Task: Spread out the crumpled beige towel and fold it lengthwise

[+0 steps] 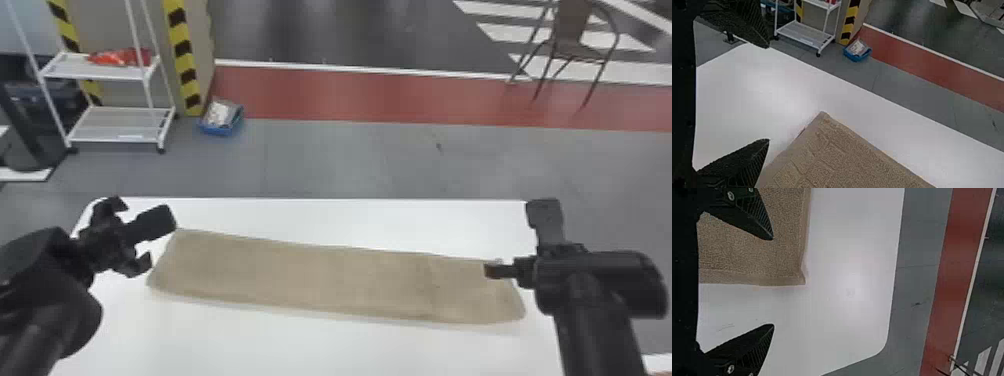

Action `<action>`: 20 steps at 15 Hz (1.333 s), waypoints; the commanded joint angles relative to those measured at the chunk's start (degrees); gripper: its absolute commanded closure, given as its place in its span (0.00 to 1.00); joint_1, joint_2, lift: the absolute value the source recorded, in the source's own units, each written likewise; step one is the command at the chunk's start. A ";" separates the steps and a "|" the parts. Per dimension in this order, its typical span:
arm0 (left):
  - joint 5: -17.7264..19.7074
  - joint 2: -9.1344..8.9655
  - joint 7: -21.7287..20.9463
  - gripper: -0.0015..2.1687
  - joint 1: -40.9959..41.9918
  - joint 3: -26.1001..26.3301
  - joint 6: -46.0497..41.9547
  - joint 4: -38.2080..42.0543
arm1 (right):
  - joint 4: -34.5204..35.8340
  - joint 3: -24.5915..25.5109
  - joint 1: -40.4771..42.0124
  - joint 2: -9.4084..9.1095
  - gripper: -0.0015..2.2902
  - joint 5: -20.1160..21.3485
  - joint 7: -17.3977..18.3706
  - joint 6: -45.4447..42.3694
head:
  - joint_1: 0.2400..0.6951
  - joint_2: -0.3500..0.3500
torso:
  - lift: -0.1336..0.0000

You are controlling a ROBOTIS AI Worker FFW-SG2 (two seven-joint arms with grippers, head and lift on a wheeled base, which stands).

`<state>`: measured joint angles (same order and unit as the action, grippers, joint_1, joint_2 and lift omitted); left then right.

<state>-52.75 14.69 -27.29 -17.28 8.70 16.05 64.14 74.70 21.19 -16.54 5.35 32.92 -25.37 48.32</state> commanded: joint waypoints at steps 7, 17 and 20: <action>0.02 0.87 -1.36 0.02 1.55 -1.93 -0.97 1.25 | 0.09 0.34 1.07 0.36 0.02 -0.66 -0.65 -0.01 | 1.00 0.33 | 1.00; 0.72 2.28 -1.71 0.02 1.64 -2.37 -2.55 1.16 | -1.40 -0.10 -0.07 0.97 0.03 -1.10 -0.56 -0.54 | 1.00 0.35 | 1.00; 0.81 2.28 -1.80 0.02 1.64 -2.37 -2.73 1.25 | -2.02 -0.36 -0.25 0.97 0.03 -1.10 -0.47 -0.72 | 1.00 0.35 | 1.00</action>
<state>-51.97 16.96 -29.09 -15.65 6.32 13.36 65.36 72.83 21.00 -16.72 6.32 31.82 -25.83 47.63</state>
